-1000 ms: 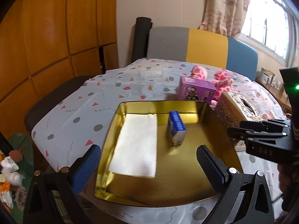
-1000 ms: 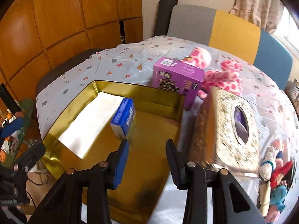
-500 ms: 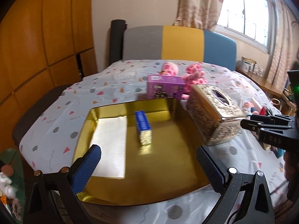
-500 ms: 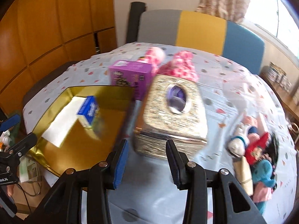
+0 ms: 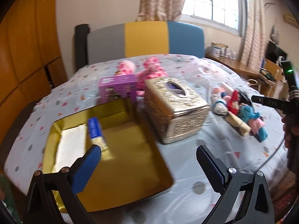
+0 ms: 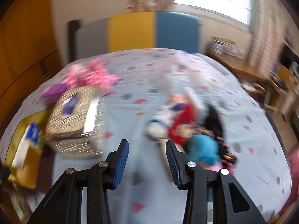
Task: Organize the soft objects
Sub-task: 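Move the left tool to the beige rolled cloth and grasp it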
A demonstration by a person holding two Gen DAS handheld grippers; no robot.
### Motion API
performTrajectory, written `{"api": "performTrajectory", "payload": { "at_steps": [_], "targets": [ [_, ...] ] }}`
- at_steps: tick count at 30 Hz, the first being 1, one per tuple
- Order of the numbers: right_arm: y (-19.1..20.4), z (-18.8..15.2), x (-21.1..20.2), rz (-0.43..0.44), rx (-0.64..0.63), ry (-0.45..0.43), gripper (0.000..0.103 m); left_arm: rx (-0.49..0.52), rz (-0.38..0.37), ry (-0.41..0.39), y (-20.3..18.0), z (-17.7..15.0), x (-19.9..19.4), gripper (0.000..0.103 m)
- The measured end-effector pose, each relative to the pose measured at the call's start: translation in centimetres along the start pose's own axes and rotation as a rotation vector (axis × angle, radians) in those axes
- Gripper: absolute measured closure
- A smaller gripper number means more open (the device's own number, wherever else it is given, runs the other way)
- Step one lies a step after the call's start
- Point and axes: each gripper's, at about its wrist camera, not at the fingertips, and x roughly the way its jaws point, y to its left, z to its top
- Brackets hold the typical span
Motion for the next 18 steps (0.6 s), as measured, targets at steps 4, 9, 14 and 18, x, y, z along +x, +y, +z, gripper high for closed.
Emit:
{"api": "performTrajectory", "payload": {
  "at_steps": [4, 9, 14, 18],
  "targets": [
    [-6.1, -0.2, -0.2, -0.132, 0.164, -0.038, 0.061, 0.045, -0.069, 0.013, -2.7, 1.0, 0.9, 0.002],
    [-12.2, -1.5, -0.2, -0.244, 0.394, -0.078, 0.061, 0.135, -0.159, 0.046, -6.9, 2.2, 2.6, 0.014],
    [-14.9, -2.1, -0.5, -0.222, 0.528, -0.088, 0.061, 0.177, -0.279, 0.127, -11.3, 3.4, 5.4, 0.036],
    [-15.9, -2.7, -0.7, -0.188, 0.59, -0.09, 0.061, 0.176, -0.355, 0.207, -15.2, 4.2, 8.4, 0.036]
  ]
}}
